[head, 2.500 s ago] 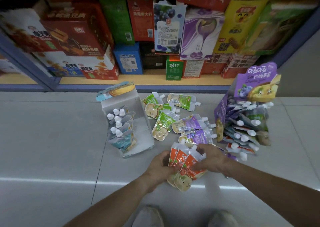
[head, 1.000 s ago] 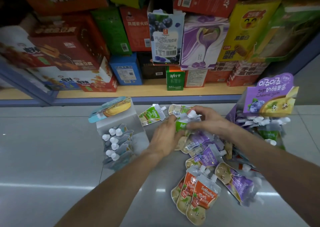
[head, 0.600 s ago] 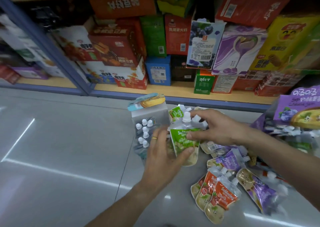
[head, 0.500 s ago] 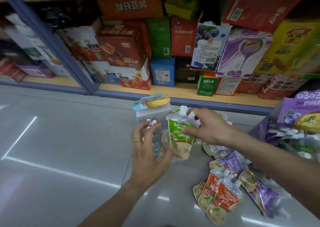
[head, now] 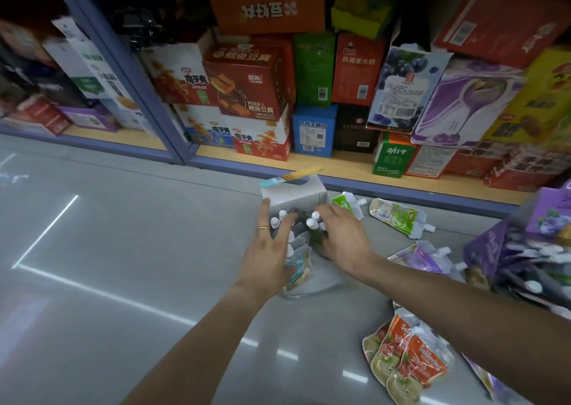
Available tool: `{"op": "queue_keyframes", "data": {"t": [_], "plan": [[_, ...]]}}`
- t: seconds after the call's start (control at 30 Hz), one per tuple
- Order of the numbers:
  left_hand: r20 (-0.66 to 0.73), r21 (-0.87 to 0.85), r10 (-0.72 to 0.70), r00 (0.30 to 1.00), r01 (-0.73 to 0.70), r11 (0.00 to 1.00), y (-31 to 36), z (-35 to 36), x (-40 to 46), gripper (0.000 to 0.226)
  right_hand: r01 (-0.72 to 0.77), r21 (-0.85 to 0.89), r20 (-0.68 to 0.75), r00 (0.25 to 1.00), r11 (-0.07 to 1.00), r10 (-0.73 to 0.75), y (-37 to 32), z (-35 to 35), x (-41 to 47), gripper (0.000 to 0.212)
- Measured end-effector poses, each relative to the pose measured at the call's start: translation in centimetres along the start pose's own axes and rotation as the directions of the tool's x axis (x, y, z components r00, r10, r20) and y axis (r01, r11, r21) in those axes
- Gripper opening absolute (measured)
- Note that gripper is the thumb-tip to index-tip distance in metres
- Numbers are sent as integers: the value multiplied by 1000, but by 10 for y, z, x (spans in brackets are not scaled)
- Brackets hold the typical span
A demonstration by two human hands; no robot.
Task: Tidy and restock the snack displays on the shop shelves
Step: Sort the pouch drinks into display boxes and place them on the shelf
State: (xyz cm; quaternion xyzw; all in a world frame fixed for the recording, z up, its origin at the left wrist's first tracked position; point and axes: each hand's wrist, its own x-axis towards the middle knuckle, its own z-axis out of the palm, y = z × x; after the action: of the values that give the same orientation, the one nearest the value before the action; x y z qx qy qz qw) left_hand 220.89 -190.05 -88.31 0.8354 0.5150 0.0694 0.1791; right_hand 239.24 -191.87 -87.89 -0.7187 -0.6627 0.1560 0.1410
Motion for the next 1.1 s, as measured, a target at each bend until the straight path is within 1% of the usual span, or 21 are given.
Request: {"op": "queue_keyframes", "data": {"t": [0.03,0.13,0.23,0.3,0.4,0.47,0.5,0.57,0.63,0.67,0.7,0.77,0.83,0.9,1.0,1.1], "plan": [[1,-8,3,1000,-3,1000,-2,0,0,101,50,-25,6,999,998,-50,6,0,0,52],[-10,-5,7,1000,-7,1000,-3,1,0,99,171,-174,5,985,970,-172,18,-4,-1,70],[-27,13,10,1000,-10,1000,-5,5,0,102,192,-263,-49,976,946,-212,17,-2,-2,81],[-53,-23,24,998,-26,999,-7,7,0,101,163,-246,-58,981,955,-183,16,1,-5,87],[-85,-60,46,995,-51,997,-7,10,-3,102,29,-108,-85,996,994,-38,20,3,-12,92],[-92,-82,52,994,-59,995,-6,12,-6,105,-40,-16,-102,994,999,38,21,5,-19,88],[-98,-90,43,994,-52,995,-4,13,-8,106,-61,20,-109,992,998,63,19,5,-22,83],[-166,-38,34,986,-40,998,-2,11,-9,103,-93,82,-127,987,992,103,15,4,-29,62],[-315,78,120,942,-100,992,2,9,-9,89,-97,140,-128,985,985,115,11,2,-33,40],[-372,116,182,910,-149,982,4,8,-9,81,-87,167,-137,984,982,110,11,1,-34,34],[-393,137,230,891,-191,972,7,8,-6,76,-74,192,-152,983,979,104,10,0,-33,30],[-348,156,276,896,-235,959,12,6,1,71,-28,244,-187,979,969,75,10,-1,-27,29],[-281,163,281,917,-243,956,16,6,10,71,45,273,-219,976,961,17,10,1,-19,34],[-258,160,284,923,-249,955,19,6,17,72,87,247,-233,972,965,-29,13,2,-13,39],[-263,134,288,921,-261,956,19,7,20,72,115,141,-232,969,983,-80,20,3,-10,47],[-249,110,291,924,-272,956,16,7,17,75,131,157,-250,964,979,-89,24,5,-15,52]]}}
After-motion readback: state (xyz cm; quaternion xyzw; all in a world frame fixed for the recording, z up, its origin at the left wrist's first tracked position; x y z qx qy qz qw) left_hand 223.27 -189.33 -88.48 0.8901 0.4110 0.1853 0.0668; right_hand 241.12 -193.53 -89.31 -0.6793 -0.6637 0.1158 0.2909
